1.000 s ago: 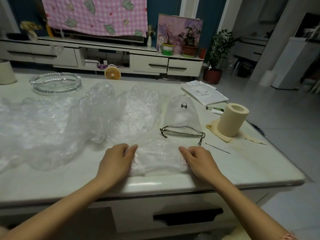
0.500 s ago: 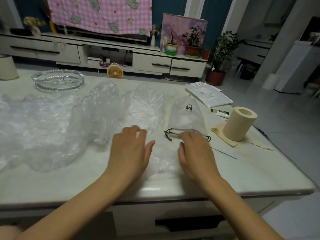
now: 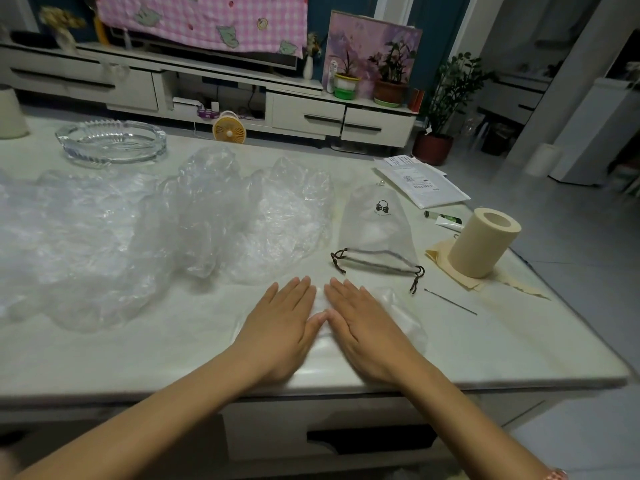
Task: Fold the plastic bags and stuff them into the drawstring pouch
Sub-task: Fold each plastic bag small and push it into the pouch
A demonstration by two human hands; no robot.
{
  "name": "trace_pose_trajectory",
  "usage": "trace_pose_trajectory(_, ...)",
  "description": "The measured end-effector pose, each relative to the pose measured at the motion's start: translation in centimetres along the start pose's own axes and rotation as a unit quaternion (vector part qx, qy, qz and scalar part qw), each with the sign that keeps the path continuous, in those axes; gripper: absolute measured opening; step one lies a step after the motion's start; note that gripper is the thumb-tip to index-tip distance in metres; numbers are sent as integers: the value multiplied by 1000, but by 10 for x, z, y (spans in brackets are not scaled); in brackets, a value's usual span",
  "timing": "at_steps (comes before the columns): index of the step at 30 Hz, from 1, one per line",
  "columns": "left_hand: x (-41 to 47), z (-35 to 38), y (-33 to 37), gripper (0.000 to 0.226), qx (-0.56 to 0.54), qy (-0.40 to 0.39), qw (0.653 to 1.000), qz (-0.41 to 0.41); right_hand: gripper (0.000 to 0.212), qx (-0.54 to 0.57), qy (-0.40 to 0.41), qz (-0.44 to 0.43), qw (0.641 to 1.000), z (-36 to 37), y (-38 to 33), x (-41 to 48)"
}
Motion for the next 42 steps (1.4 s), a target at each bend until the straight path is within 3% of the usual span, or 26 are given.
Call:
trace_pose_trajectory(2, -1, -1, 1, 95, -7, -4, 1000, 1, 60, -19, -3, 17, 1000, 2, 3, -3)
trace_pose_trajectory(5, -4, 1, -7, 121, -6, -4, 1000, -11, 68, -37, 1, 50, 998, 3, 11, -8)
trace_pose_trajectory(7, -7, 3, -15, 128, 3, -5, 1000, -24, 90, -38, 12, 68, 997, 2, 22, -14)
trace_pose_trajectory(9, -11, 2, -17, 119, 3, 6, 1000, -30, 117, -41, 14, 90, 995, -1, 35, -22)
trace_pose_trajectory(11, -13, -1, -16, 88, -20, 32, 999, -37, 120, -34, 14, 106, 994, -1, 43, -29)
trace_pose_trajectory(13, -14, -6, -14, 58, -53, 68, 995, -43, 104, -8, 18, 105, 994, -2, 42, -35)
trace_pose_trajectory(15, -15, -15, -11, 25, -95, 131, 986, -31, 68, 43, 47, 100, 993, -6, 40, -36)
trace_pose_trajectory(17, -19, -23, -11, 8, -175, 175, 968, -46, 51, 108, 109, 99, 983, -14, 40, -39)
trace_pose_trajectory(21, -16, -36, -25, 17, -419, 184, 879, -135, 39, 204, 195, 112, 953, -41, 47, -45)
trace_pose_trajectory(25, -19, -64, -33, 20, -573, 115, 799, -145, 37, 400, 225, 76, 885, -73, 36, -51)
trace_pose_trajectory(27, -23, -76, -35, 26, -594, 73, 792, -124, 44, 467, 183, 43, 864, -79, 20, -48)
trace_pose_trajectory(31, -24, -85, -29, 11, -605, -28, 794, -59, 77, 447, 44, 31, 893, -71, -7, -33)
trace_pose_trajectory(35, -25, -82, -19, 19, -604, -116, 788, -22, 48, 482, -147, 17, 864, -56, -23, -23)
trace_pose_trajectory(36, -24, -82, -20, 19, -600, -112, 792, -25, 38, 480, -168, 7, 861, -52, -26, -23)
trace_pose_trajectory(38, -17, -83, -32, 16, -608, -31, 790, -69, 14, 492, -146, 10, 858, -47, -29, -22)
trace_pose_trajectory(40, -15, -84, -50, 18, -654, 97, 738, -130, 8, 533, -75, 30, 842, -48, -27, -19)
trace_pose_trajectory(42, -18, -78, -51, 47, -697, 118, 690, -154, 9, 584, -12, 48, 810, -50, -22, -17)
Point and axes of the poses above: each hand's wrist, its own x-axis towards the middle knuckle, its own z-axis out of the palm, y = z × x, the point moved 4 cm from there along x, towards the middle knuckle, and after that the axes turned 2 degrees about x, right-handed, at the moved point
